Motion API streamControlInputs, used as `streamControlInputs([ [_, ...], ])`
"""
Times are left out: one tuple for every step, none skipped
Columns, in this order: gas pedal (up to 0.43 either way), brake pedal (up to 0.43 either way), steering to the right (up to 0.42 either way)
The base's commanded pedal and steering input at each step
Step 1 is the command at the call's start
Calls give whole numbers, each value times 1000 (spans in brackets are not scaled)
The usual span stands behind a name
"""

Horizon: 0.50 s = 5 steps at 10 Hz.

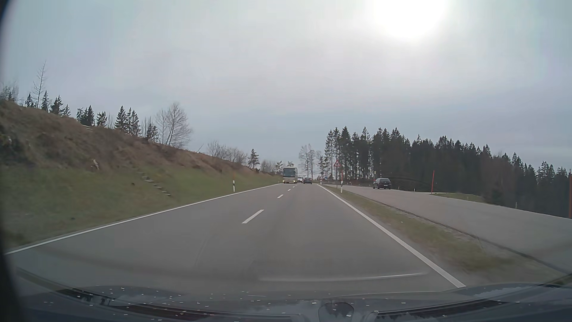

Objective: Follow the waypoints while adhering to traffic rules and regulations

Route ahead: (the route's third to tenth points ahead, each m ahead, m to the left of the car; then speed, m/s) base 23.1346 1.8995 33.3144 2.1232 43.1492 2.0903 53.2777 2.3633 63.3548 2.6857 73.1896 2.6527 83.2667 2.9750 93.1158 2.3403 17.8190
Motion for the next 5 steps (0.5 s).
streamControlInputs([
  [138,0,1],
  [169,0,1],
  [169,0,1],
  [169,0,0],
  [169,0,0],
])
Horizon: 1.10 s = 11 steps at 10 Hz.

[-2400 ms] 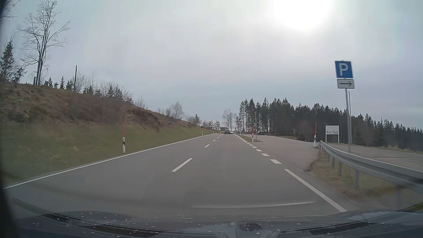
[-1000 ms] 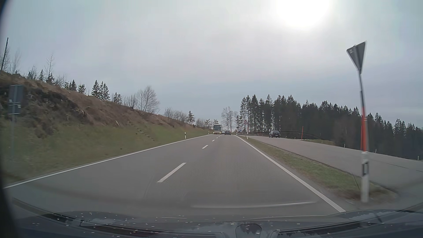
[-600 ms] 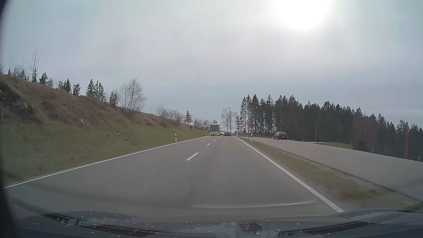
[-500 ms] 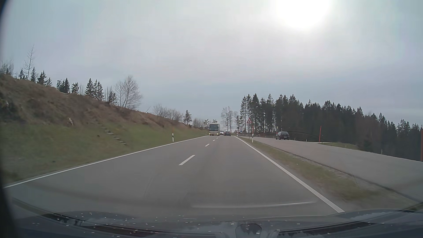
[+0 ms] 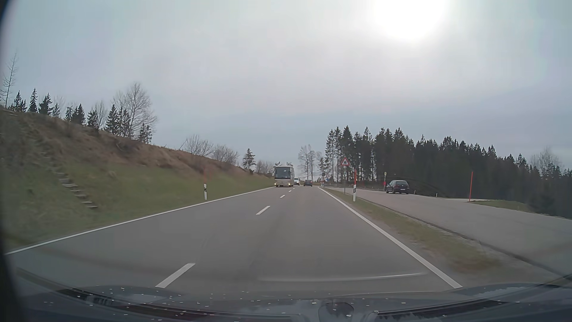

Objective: Follow the waypoints while adhering to traffic rules and regulations

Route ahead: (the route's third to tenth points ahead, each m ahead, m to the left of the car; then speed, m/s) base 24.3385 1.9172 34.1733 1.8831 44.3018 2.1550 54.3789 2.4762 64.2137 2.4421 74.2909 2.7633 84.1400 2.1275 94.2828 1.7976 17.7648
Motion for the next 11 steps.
streamControlInputs([
  [169,0,0],
  [169,0,0],
  [169,0,0],
  [169,0,0],
  [169,0,0],
  [169,0,0],
  [169,0,0],
  [169,0,0],
  [169,0,0],
  [169,0,0],
  [169,0,0],
])
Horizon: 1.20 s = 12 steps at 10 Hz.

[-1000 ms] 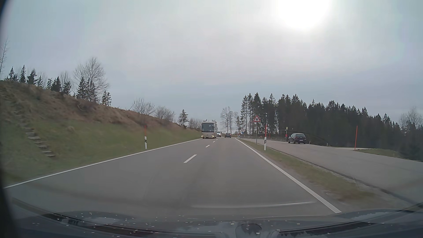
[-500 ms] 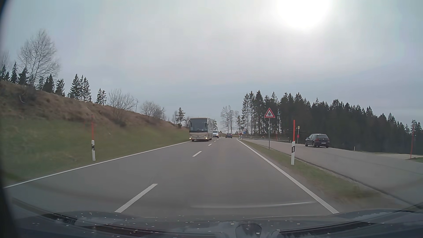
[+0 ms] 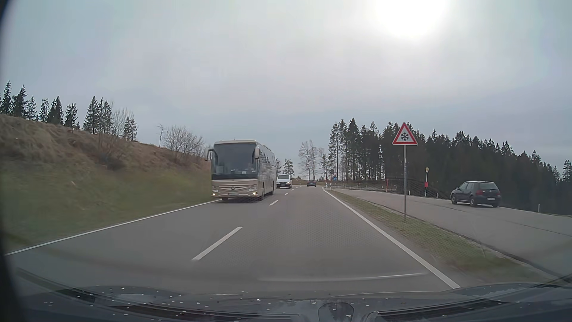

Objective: Follow the waypoints while adhering to traffic rules and regulations

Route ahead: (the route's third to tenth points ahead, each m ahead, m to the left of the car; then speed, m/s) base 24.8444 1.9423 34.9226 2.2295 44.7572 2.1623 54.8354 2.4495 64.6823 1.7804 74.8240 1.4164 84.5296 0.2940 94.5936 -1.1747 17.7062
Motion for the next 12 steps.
streamControlInputs([
  [169,0,0],
  [157,0,-1],
  [157,0,0],
  [157,0,-1],
  [138,0,-1],
  [130,0,0],
  [130,0,-1],
  [130,0,-1],
  [130,0,-1],
  [130,0,0],
  [130,0,-1],
  [130,0,-1],
])
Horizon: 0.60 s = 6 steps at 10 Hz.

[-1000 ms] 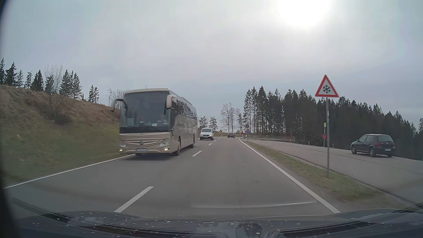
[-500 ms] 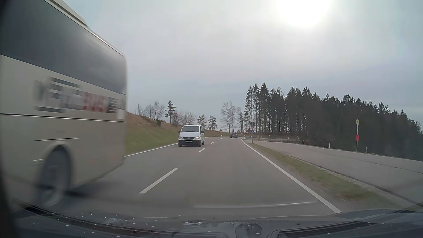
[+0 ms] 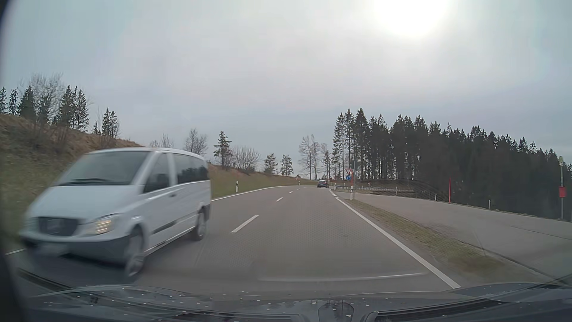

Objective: Follow the waypoints while adhering to traffic rules and regulations

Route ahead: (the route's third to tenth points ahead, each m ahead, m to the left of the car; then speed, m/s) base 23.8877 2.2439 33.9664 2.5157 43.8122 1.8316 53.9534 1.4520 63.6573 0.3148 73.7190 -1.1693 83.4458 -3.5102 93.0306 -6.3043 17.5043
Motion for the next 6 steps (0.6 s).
streamControlInputs([
  [130,0,-1],
  [118,0,-1],
  [118,0,0],
  [110,0,-1],
  [98,0,-1],
  [87,0,-1],
])
